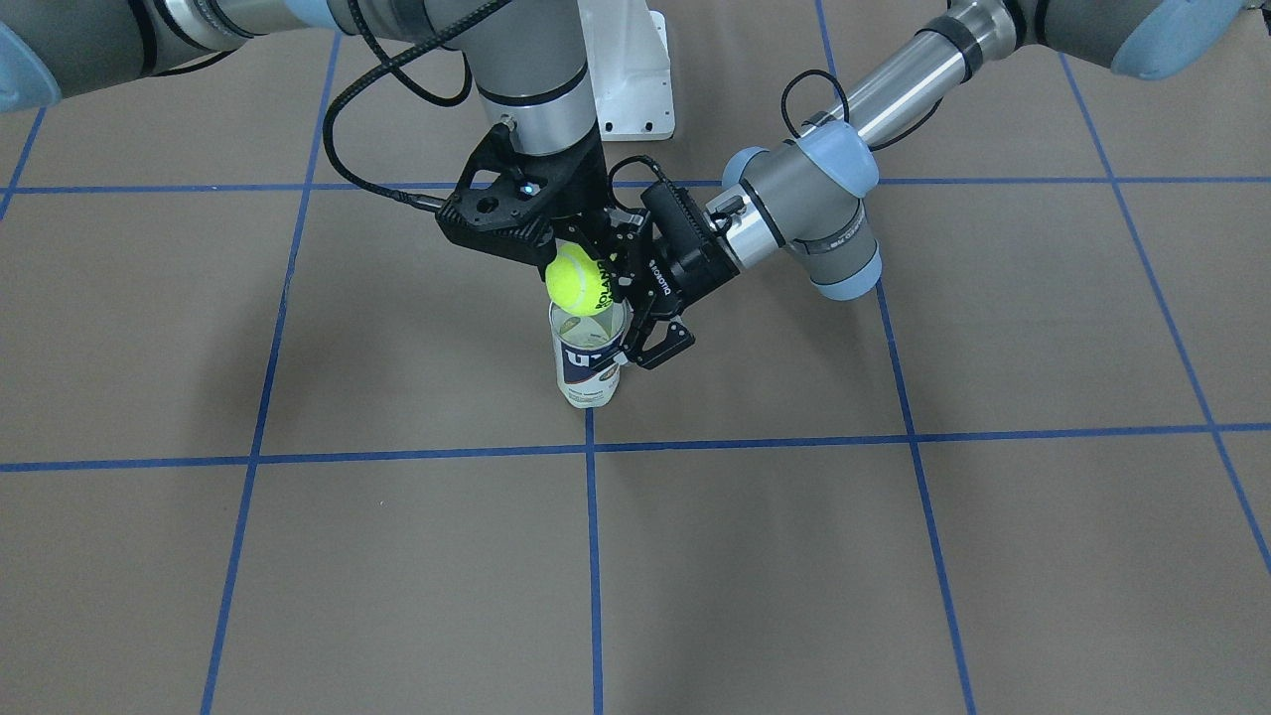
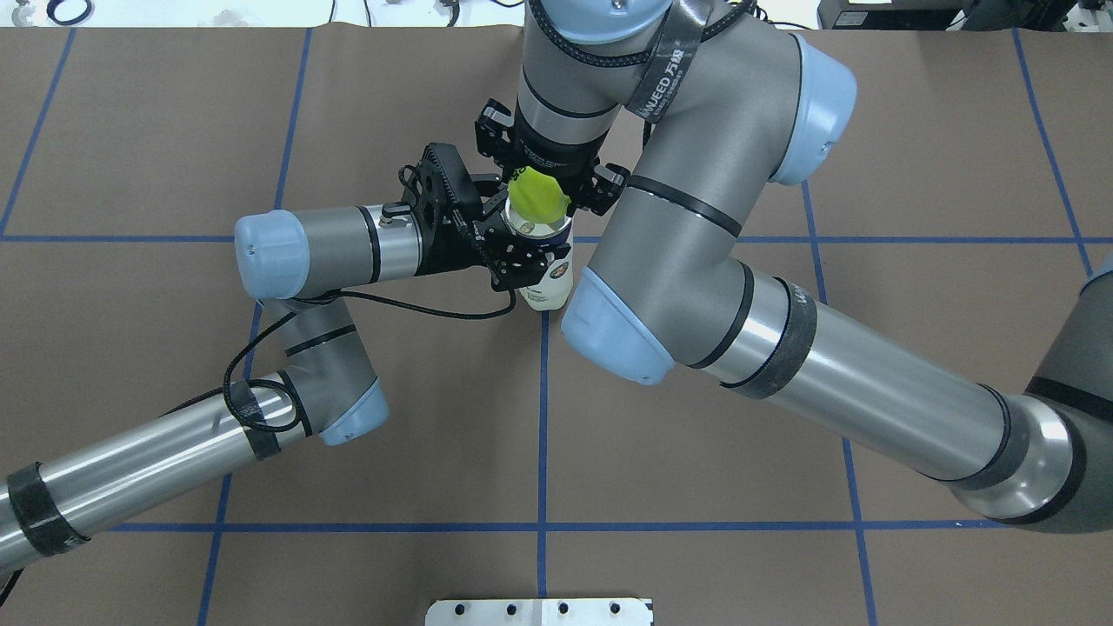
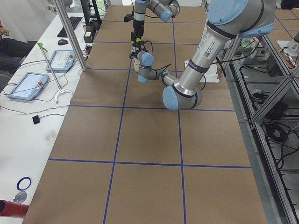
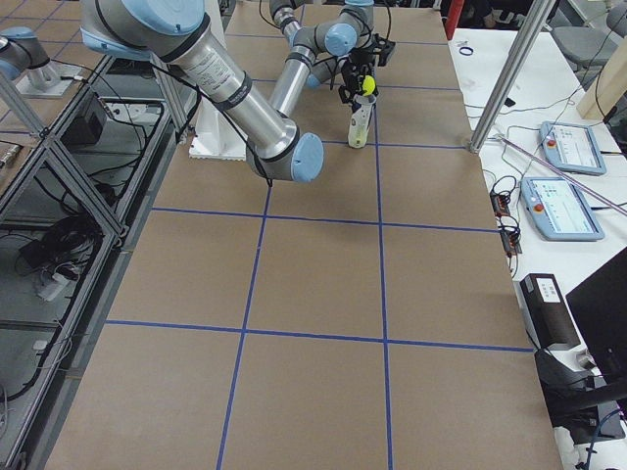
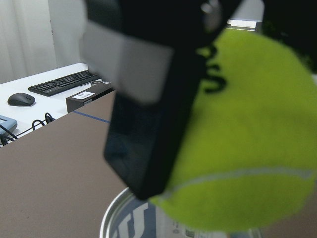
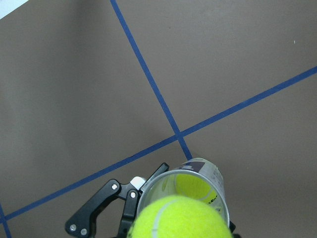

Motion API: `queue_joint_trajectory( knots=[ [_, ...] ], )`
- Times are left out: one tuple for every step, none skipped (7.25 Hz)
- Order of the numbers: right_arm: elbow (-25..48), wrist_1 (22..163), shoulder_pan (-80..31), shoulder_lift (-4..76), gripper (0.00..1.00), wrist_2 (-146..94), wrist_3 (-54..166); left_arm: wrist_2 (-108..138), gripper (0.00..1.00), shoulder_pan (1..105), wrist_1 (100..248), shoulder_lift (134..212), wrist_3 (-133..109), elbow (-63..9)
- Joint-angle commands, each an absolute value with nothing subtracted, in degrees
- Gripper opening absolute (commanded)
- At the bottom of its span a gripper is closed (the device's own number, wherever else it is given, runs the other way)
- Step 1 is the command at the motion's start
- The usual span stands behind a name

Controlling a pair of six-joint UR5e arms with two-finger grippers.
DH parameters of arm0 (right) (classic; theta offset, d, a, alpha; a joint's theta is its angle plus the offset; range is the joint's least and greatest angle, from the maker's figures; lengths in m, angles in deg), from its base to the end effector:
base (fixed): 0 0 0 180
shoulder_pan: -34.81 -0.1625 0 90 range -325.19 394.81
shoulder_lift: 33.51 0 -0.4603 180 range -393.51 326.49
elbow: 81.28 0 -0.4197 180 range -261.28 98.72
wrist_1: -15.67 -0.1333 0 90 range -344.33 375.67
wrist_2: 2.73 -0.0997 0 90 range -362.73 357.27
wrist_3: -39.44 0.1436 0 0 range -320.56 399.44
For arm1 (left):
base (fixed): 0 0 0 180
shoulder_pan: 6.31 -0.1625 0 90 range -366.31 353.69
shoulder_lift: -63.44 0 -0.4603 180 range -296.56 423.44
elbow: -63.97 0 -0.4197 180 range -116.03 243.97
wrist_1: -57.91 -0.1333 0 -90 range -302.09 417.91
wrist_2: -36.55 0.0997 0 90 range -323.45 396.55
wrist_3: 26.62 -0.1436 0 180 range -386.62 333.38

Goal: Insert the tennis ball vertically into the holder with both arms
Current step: 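Drop the second ball into the can and lift the right gripper away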

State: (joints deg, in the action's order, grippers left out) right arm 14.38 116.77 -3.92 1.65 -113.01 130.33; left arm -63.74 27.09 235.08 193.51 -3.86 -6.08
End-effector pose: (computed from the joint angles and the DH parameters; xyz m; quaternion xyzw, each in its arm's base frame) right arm -0.5329 -0.5345 0.0742 -0.0179 -0.4410 0.2339 0.8663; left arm 0.6050 -0.5279 0.2332 0.5834 0.5531 0.2409 0.5438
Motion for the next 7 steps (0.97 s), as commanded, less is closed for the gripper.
queue_joint_trajectory(
  knots=[
    [14.7,116.83,-3.77,1.73,0.99,-112.68,129.97,-63.74,0.84,27.09,235.1,193.52,-3.86,-6.08],
    [14.7,116.83,-3.86,1.73,1.0,-112.68,129.97,-63.74,0.84,27.09,235.1,193.52,-3.86,-6.08],
    [15.05,116.83,-3.86,1.82,0.99,-112.68,129.88,-63.74,0.84,27.09,235.1,193.52,-3.86,-6.08],
    [16.1,116.92,-3.95,2.34,1.0,-112.68,129.53,-63.74,0.84,27.09,235.1,193.6,-3.86,-6.08],
    [16.37,118.05,-4.12,2.43,1.0,-112.68,127.27,-63.74,0.84,27.09,235.1,193.6,-3.86,-6.08],
    [16.63,119.36,-4.65,3.22,0.99,-112.76,123.16,-63.74,0.84,27.09,235.1,193.6,-3.86,-6.08],
    [18.37,119.64,-5.96,6.62,1.0,-113.03,117.11,-63.74,0.84,27.09,235.1,193.6,-3.86,-6.08]
  ],
)
